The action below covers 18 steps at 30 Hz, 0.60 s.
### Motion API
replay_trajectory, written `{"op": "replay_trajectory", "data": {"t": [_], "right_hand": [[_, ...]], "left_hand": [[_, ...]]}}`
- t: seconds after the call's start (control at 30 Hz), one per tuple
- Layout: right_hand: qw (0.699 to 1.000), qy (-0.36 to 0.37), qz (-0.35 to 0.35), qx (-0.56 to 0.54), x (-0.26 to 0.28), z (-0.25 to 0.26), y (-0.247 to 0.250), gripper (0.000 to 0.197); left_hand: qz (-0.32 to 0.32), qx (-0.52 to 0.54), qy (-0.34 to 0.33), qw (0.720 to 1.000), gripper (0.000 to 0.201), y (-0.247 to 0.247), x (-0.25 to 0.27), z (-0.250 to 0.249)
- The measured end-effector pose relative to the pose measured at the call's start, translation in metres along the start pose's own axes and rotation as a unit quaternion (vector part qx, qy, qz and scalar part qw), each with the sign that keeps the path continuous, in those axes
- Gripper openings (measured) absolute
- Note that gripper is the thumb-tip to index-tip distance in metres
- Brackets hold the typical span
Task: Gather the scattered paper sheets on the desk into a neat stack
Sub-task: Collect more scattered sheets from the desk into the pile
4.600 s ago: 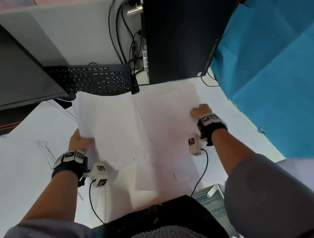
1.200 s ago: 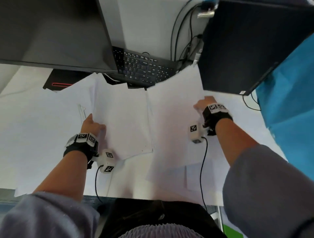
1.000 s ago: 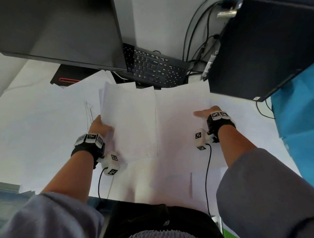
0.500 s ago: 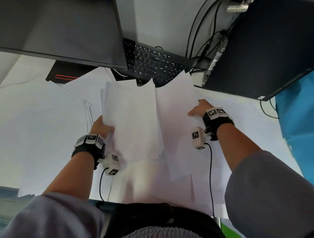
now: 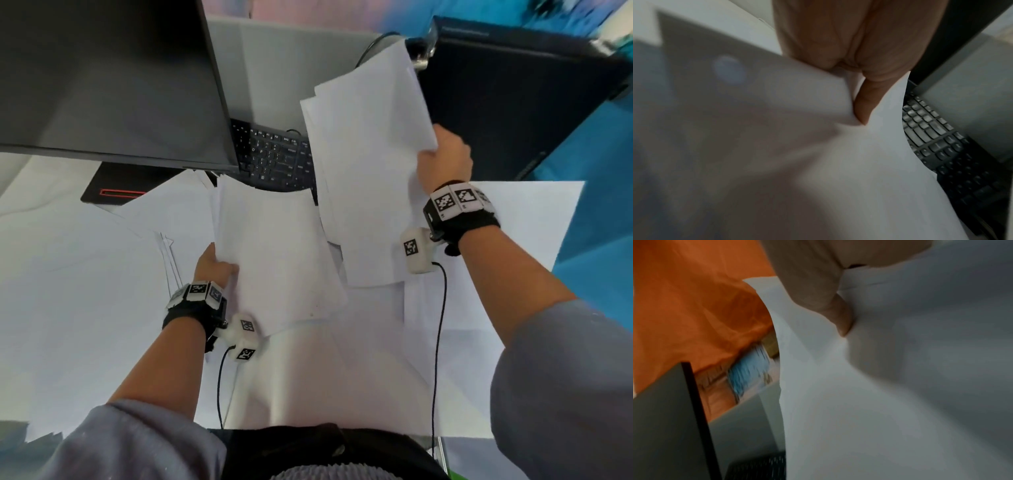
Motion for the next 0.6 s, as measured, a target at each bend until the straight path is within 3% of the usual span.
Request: {"op": "replay_trajectory", "data": {"t": [0.17,0.27,0.47,0.6], "right_hand": [[1.0,0.01,0.002,-0.01,-0.015,0.008,0.045,0.028],[0.999,-0.02,0.045,-0.016,-0.02,0.0,0.05,0.028],[0.984,-0.062,0.163,-0.022,-0.002,-0.033,-0.008,0.018],[0.969,-0.099,0.227,0.006,0.032,-0.056,-0.072,0.023]], "left_hand": [[0.033,-0.005,-0.037,0.999,0.041,-0.022,0.007,-0.02],[0.041,0.001,-0.039,0.998,0.04,-0.031,0.014,-0.026],[0.094,0.039,0.017,0.995,0.05,-0.054,0.013,-0.024],[0.099,0.074,0.086,0.989,0.038,-0.067,0.017,-0.009]]}}
Point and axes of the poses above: each hand's wrist, its own x-axis away from the middle knuckle, its own y-axis out of the back of the hand, z = x × y, the point moved 8 cm from there along -x, towards the middle knuckle, and after that the axes turned 4 degrees about -y, right-handed, at the moved point
